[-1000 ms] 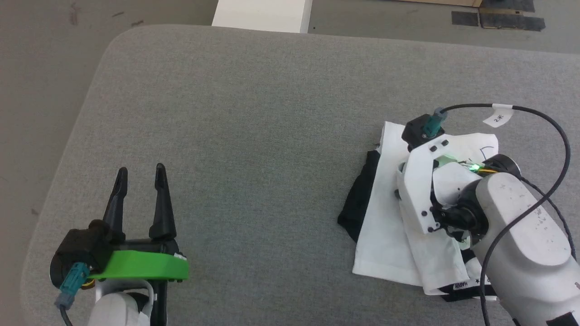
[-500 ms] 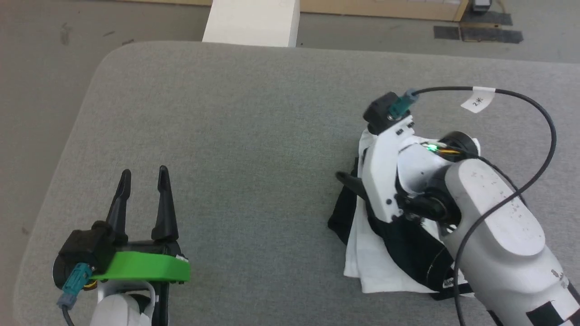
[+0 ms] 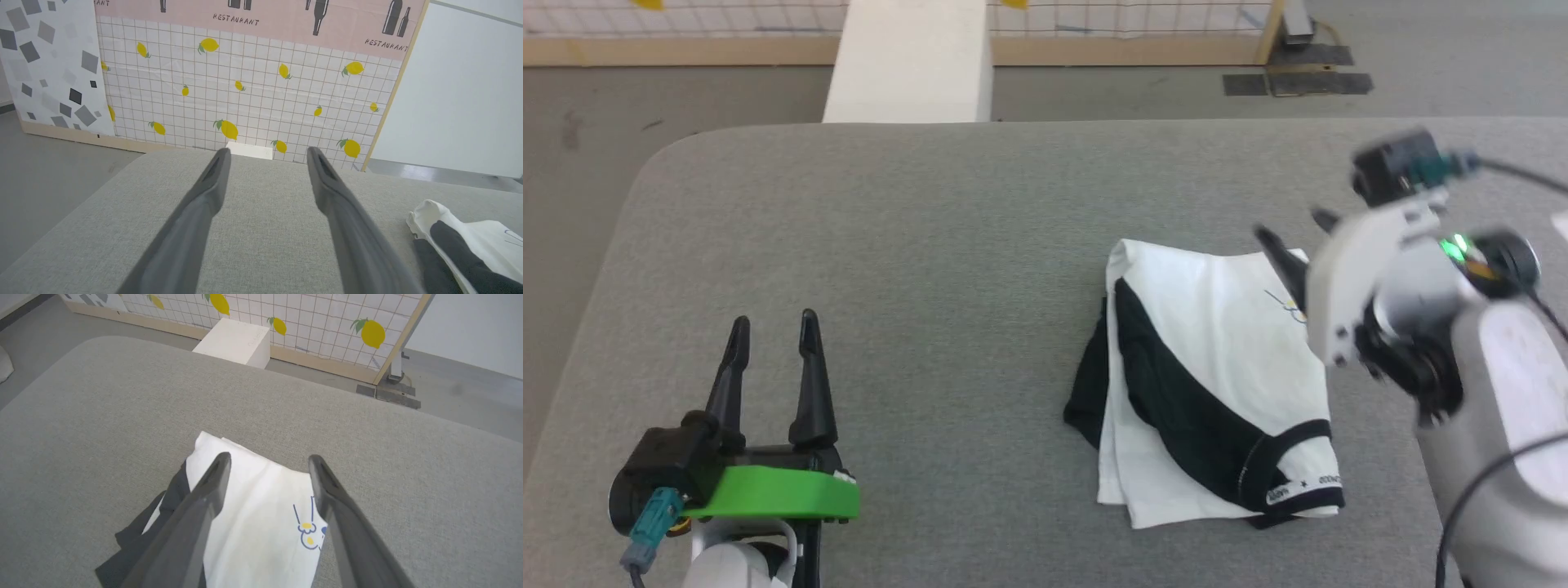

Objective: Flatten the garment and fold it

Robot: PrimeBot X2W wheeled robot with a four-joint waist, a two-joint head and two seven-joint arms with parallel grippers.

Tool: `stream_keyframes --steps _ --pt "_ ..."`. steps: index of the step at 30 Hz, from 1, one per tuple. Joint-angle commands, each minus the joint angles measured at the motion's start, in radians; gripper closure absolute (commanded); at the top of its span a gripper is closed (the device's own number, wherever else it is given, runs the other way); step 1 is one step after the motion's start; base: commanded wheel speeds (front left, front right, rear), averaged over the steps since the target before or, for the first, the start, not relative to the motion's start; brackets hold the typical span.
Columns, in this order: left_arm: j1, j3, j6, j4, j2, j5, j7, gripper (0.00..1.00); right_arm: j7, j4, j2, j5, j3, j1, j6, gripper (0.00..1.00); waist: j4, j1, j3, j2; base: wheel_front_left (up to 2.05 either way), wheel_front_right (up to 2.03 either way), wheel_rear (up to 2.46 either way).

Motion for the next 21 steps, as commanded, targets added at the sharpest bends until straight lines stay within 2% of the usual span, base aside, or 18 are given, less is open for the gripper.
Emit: stream_keyframes --steps 1,5,9,21 --pt "0.008 -0.002 -0.004 0.0 -0.004 0.01 -0.005 0.0 0.003 -0.006 0.014 -0.033 -0.036 0.051 -0.001 0.0 -0.024 0.0 -0.002 -0.0001 0.0 0.0 0.0" --pt "0.004 -0.008 -0.006 -0.001 -0.004 0.011 -0.005 0.0 0.034 -0.011 0.043 -0.113 -0.105 0.149 -0.001 0.0 -0.032 0.0 0.016 -0.0001 0.0 0.0 0.0" --pt "-0.005 -0.015 -0.008 0.001 -0.004 0.011 -0.005 0.0 0.067 0.002 0.083 -0.157 -0.127 0.214 -0.001 0.0 -0.028 0.0 0.035 -0.0001 0.0 0.0 0.0" --pt "-0.027 -0.026 -0.014 0.012 -0.004 0.007 -0.005 0.0 0.088 0.133 0.123 -0.235 -0.137 0.231 -0.001 0.0 0.004 0.0 0.079 -0.0001 0.0 0.0 0.0"
